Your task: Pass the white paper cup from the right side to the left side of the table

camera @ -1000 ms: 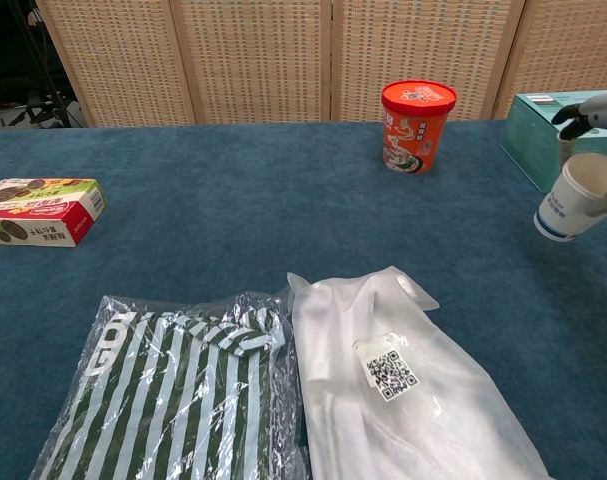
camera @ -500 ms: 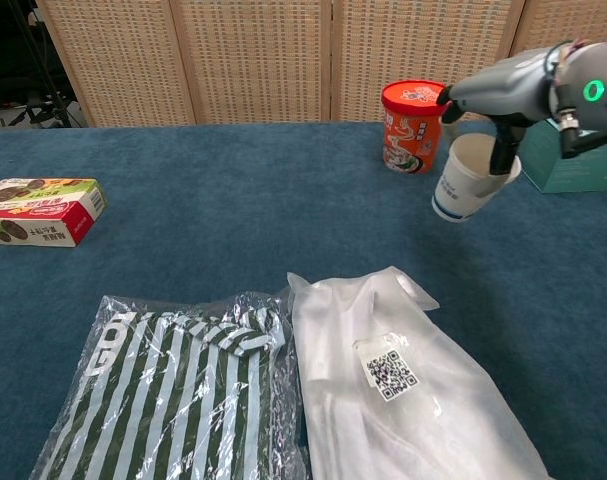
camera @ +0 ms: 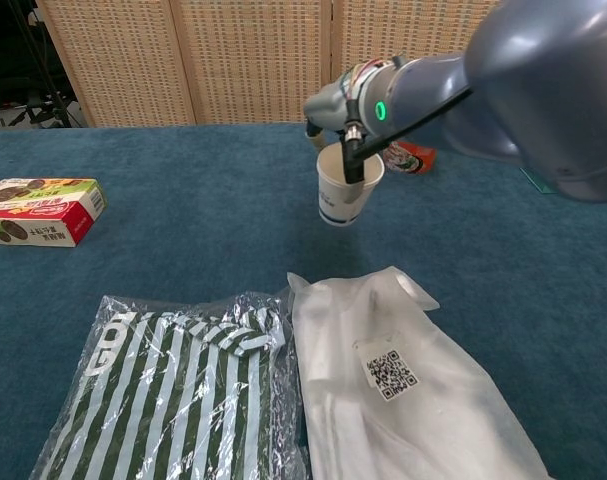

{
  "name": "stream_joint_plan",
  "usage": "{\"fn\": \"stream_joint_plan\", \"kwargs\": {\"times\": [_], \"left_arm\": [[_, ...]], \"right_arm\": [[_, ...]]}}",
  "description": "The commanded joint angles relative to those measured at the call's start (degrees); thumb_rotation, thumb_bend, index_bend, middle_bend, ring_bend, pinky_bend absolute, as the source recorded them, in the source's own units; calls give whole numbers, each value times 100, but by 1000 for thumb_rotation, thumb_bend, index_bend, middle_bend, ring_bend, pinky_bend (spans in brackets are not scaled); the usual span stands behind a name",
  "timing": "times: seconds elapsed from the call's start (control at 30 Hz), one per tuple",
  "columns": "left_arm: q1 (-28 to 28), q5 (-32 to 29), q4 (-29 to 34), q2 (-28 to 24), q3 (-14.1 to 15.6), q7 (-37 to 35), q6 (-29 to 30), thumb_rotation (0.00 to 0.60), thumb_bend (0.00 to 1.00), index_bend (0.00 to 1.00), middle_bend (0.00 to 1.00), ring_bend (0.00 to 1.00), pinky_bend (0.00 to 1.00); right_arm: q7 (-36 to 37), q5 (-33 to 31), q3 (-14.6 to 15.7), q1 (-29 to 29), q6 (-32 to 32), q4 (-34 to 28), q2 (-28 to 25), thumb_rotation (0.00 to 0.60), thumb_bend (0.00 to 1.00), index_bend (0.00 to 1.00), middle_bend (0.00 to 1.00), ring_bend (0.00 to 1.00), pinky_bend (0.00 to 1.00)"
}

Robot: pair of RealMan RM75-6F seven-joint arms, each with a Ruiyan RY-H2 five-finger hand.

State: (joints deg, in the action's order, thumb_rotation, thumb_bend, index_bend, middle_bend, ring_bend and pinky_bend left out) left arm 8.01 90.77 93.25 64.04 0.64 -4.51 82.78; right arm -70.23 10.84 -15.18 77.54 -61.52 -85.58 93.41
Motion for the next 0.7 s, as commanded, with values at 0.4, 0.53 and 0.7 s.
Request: {"fn": "stream_joint_plan", "kwargs": {"times": [0.4, 0.53, 0.7], "left_arm": [[7, -66, 40, -94, 7, -55, -70, 600, 206, 0, 0, 0, 0], [-5, -69, 44, -104, -5, -70, -37, 600, 205, 0, 0, 0, 0], [-4, -57, 46, -104, 4, -54, -45, 600, 202, 0, 0, 0, 0]], "right_arm": [[-93, -232, -152, 542, 444, 912, 892, 600, 242, 435, 0, 0, 0], [-79, -251, -124, 576, 488, 1069, 992, 600, 227, 435, 0, 0, 0], [7, -222, -121, 534, 462, 1039, 954, 600, 155, 402, 0, 0, 0]]}}
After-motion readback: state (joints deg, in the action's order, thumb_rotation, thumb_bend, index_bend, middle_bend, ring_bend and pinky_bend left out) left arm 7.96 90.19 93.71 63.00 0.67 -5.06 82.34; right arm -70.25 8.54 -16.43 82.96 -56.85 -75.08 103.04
